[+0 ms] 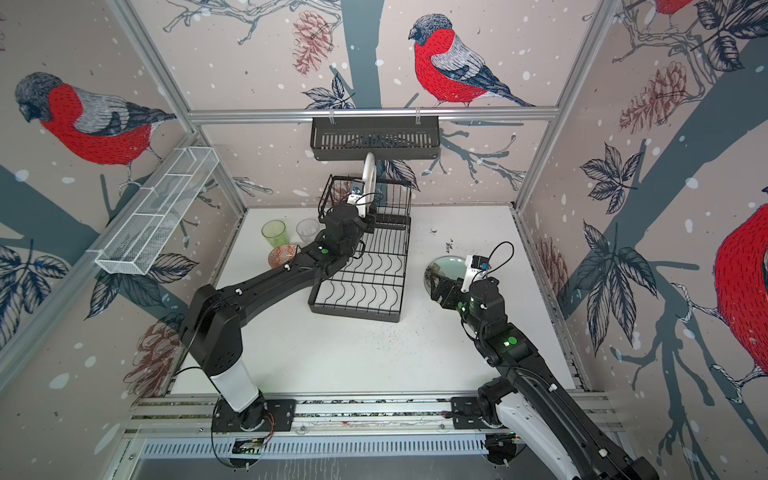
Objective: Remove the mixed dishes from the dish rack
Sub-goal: 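Grip the upright white blue-rimmed plate rim with the left gripper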
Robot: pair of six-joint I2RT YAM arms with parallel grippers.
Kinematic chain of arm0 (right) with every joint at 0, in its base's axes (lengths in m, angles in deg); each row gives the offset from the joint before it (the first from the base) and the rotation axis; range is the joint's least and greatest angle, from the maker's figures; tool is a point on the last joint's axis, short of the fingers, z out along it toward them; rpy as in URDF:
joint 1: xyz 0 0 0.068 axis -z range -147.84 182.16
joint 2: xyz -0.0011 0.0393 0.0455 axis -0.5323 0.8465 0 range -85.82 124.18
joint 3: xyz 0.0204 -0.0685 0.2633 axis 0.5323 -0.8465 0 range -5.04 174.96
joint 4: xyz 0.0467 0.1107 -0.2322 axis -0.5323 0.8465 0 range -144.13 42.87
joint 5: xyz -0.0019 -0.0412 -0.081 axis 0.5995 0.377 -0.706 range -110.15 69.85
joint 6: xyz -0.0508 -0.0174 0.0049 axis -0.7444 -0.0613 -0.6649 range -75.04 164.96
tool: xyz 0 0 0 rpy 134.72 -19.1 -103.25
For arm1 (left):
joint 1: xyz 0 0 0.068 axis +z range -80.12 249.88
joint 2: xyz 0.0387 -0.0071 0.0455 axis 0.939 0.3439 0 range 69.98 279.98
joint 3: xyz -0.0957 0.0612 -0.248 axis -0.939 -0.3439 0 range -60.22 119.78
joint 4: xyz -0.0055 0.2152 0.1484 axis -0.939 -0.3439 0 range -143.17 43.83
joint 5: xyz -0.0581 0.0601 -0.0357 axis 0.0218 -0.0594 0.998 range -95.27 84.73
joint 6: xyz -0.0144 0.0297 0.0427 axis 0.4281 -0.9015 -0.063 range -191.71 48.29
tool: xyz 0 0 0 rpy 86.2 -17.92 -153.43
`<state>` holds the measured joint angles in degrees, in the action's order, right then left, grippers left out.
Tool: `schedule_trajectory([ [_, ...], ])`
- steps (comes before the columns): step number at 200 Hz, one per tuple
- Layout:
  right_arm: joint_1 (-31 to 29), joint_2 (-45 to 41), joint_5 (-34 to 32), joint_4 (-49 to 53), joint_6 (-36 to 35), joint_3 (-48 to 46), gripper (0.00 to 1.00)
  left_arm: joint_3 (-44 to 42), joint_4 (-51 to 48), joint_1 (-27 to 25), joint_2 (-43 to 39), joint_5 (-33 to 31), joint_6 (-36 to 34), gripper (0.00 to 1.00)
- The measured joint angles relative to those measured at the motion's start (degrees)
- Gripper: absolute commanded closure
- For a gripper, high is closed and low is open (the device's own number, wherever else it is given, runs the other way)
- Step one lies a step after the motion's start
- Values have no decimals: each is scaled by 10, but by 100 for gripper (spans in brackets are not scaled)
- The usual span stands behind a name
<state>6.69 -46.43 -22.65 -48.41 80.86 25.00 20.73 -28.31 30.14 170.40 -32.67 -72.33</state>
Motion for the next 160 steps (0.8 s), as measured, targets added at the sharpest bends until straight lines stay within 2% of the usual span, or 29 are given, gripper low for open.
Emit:
schedule_trajectory([
  [31, 2, -1, -4, 1, 2, 0, 8, 0, 9, 0, 7, 3, -9, 52],
  [52, 4, -1, -5, 2, 2, 0, 8, 0, 12, 1, 11, 3, -9, 65],
  [76, 6, -1, -6, 2, 4, -1, 7, 0, 17, 2, 13, 4, -14, 59],
  [106, 10, -1, -7, 3, 6, -2, 7, 3, 27, 3, 19, 8, -24, 62],
  [126, 12, -1, -7, 3, 14, -3, 7, 4, 29, 5, 23, 17, -28, 54],
  [160, 17, -1, -7, 3, 15, -5, 6, 5, 31, 6, 28, 18, -30, 61],
])
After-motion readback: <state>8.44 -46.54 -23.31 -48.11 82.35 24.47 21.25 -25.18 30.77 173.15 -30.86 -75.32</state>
